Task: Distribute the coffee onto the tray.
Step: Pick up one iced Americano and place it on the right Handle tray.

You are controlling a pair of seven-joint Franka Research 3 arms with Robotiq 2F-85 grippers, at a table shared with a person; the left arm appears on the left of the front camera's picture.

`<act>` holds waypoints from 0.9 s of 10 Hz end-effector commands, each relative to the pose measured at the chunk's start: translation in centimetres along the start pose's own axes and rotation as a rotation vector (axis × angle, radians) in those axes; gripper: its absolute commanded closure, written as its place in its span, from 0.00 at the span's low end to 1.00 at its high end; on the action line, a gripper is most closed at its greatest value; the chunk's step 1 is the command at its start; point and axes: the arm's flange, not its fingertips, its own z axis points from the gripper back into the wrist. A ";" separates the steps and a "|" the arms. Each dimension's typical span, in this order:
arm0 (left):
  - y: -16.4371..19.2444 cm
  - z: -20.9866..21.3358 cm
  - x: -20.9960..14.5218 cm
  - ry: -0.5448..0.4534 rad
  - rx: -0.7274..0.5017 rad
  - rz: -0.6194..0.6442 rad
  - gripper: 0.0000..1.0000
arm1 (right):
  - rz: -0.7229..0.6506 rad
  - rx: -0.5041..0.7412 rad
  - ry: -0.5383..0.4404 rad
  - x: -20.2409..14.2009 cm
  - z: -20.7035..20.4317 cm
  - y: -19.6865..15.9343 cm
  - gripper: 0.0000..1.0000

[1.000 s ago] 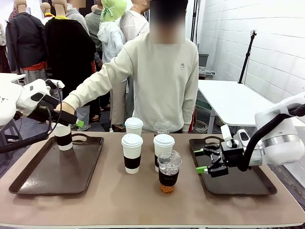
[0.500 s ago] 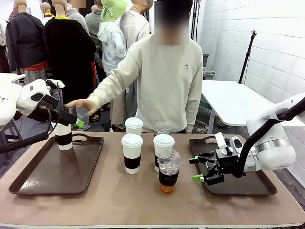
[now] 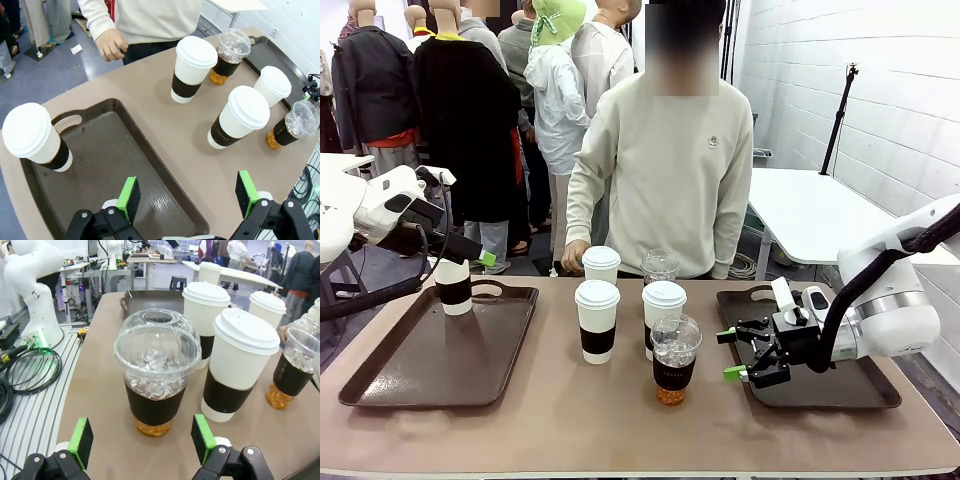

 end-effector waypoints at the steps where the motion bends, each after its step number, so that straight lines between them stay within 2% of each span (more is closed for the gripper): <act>1: 0.2 -0.1 -0.1 -0.001 -0.015 0.003 0.00 | -0.002 -0.021 -0.044 -0.6 -1.5 -1.1 0.00; 5: 0.2 -0.1 -0.1 -0.001 -0.015 0.003 0.00 | -0.018 -0.037 -0.051 -2.3 -3.4 -2.1 0.00; 9: 0.2 -0.1 -0.1 -0.001 -0.015 0.003 0.00 | -0.021 -0.003 -0.086 -3.5 -5.0 -2.5 0.00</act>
